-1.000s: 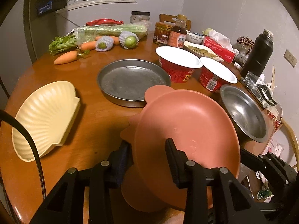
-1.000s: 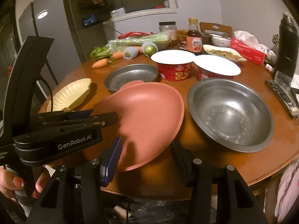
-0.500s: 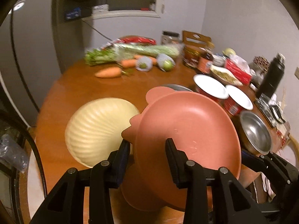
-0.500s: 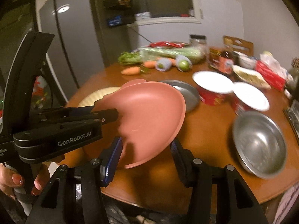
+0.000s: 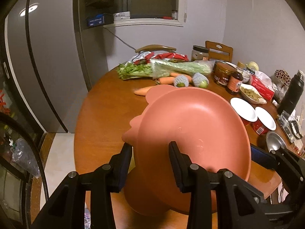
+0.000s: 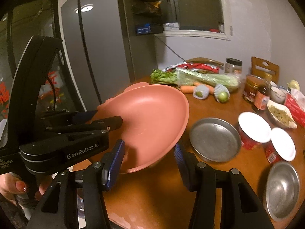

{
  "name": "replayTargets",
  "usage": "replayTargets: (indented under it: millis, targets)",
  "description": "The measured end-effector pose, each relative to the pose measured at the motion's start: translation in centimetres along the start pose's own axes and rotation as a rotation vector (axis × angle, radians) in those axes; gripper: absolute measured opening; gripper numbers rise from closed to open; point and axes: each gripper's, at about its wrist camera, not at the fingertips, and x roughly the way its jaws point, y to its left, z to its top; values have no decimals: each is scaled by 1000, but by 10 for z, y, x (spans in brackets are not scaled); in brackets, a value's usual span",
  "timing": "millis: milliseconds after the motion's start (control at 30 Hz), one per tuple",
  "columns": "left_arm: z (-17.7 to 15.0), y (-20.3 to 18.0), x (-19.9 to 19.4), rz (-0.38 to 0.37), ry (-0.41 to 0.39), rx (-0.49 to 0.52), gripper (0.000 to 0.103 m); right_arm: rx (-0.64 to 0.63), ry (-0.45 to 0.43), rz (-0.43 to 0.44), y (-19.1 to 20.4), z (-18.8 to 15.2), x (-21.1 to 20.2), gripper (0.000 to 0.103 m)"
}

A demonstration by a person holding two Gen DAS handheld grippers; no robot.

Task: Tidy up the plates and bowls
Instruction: 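Lift the pink plate with the left gripper and carry it over the shell plate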

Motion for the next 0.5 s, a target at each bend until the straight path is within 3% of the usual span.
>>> replayTargets:
  millis: [500]
  targets:
    - [-10,29,46,6,76,-43,40,-20,59,5,13,1,55,55]
